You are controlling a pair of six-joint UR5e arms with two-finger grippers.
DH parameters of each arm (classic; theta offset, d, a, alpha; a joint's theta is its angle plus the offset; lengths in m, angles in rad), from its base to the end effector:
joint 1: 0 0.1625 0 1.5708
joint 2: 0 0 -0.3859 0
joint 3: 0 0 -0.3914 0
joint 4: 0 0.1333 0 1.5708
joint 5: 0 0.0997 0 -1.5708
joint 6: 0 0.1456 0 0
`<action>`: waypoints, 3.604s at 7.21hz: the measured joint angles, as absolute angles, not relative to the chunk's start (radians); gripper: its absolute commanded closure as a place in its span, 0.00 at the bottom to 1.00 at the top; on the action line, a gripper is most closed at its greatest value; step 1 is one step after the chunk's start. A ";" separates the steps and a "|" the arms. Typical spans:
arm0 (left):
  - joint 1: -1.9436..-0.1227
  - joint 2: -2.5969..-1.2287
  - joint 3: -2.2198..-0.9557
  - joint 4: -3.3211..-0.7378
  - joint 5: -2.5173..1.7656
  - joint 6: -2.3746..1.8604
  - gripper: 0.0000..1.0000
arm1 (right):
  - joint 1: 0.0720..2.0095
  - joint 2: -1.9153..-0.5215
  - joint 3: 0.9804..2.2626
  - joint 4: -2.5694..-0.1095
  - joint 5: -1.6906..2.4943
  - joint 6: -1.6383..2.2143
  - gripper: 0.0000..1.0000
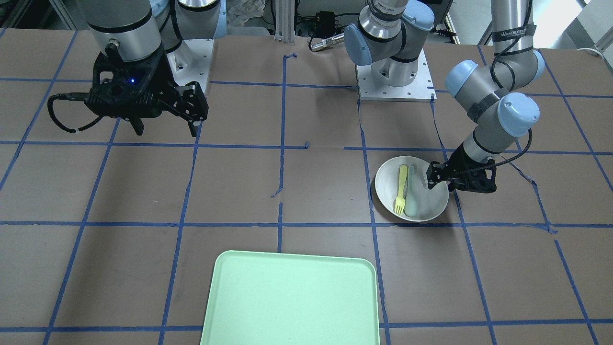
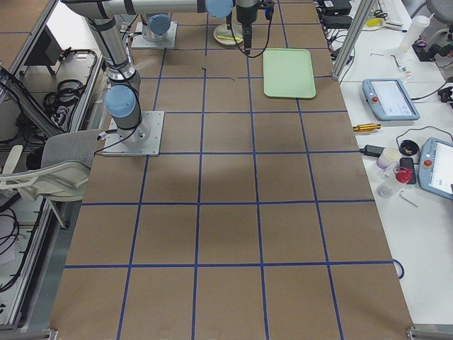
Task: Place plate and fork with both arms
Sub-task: 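Grasp the white plate rim with the left gripper and lift it, then carry the plate with the left gripper and lower it onto the green tray, then open the left gripper and withdraw it from the plate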
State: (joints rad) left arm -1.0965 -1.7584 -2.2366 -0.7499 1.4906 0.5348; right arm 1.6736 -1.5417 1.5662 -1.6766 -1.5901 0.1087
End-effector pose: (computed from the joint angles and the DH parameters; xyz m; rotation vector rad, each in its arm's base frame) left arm 0.0648 -0.4436 0.0984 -0.0904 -3.0543 0.0158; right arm 0.1825 -0.4976 0.4017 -0.0105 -3.1283 0.1297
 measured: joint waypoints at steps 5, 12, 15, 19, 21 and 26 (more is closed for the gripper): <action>-1.087 -1.772 -2.185 -0.797 1.457 0.518 1.00 | 1.674 -1.542 1.567 -1.677 -1.592 0.109 0.00; -1.407 -2.096 -1.593 -1.023 1.141 0.246 1.00 | 1.675 -1.542 1.568 -1.677 -1.588 0.111 0.00; -1.531 -2.261 -1.390 -1.012 1.178 0.042 1.00 | 1.680 -1.540 1.568 -1.677 -1.586 0.116 0.00; -1.565 -2.312 -1.367 -0.968 1.202 -0.037 0.00 | 1.681 -1.540 1.568 -1.677 -1.586 0.117 0.00; -1.565 -2.247 -1.418 -0.981 1.377 -0.034 0.00 | 1.681 -1.539 1.568 -1.677 -1.586 0.117 0.00; -1.535 -1.899 -1.443 -1.333 1.598 -0.046 0.00 | 1.681 -1.536 1.569 -1.681 -1.587 0.115 0.00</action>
State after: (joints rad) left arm -1.5352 -1.8987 -1.4426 -1.3329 1.5980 -0.0464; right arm 1.6813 -1.5357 1.5687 -1.6807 -1.5875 0.1153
